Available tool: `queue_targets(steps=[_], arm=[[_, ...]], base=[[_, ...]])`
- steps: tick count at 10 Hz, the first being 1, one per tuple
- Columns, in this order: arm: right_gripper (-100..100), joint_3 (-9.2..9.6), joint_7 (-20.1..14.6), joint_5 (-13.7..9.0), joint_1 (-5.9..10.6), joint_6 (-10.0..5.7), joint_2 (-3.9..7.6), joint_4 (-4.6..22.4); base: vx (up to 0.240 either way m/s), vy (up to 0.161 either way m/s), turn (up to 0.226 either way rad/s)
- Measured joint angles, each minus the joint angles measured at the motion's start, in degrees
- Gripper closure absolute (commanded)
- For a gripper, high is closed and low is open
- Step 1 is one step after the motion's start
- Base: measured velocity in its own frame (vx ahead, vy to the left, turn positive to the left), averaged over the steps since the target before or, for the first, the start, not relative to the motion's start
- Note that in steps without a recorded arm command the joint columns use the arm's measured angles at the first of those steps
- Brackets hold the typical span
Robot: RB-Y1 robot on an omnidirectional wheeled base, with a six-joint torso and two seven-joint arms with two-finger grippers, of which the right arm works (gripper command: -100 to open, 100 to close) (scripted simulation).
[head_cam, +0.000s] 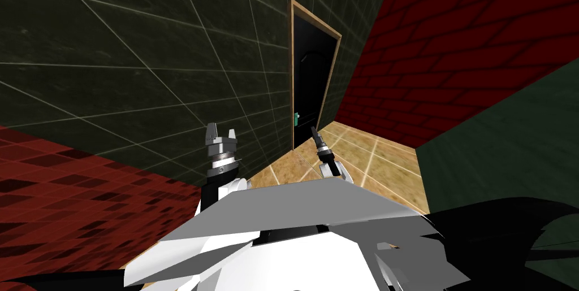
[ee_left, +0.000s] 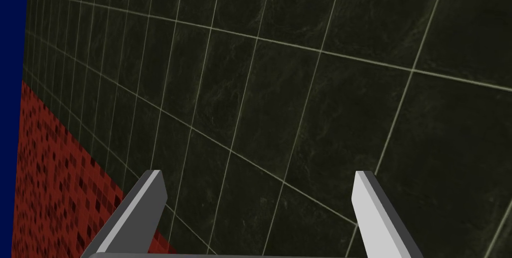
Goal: Pull the door open
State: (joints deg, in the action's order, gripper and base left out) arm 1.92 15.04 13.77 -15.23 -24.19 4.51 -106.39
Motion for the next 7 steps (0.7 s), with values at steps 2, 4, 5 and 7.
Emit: queue_targets(steps=[2, 4, 5, 7], arm=[[-100, 0.39, 1.6, 1.0, 1.54, -0.16, 0.55, 2.4], [-100, 0.89, 3.0, 2.1, 2.71, -0.17, 1.00, 4.3], [-100, 1.11, 3.8, 2.6, 3.53, -0.21, 1.14, 5.6], [-100, 1.66, 5.5, 3.8, 4.91, -0.42, 1.33, 8.0]], base=[[0.089, -0.063, 0.005], [0.105, -0.060, 0.006], [0.093, -0.065, 0.008], [0.095, -0.070, 0.008]])
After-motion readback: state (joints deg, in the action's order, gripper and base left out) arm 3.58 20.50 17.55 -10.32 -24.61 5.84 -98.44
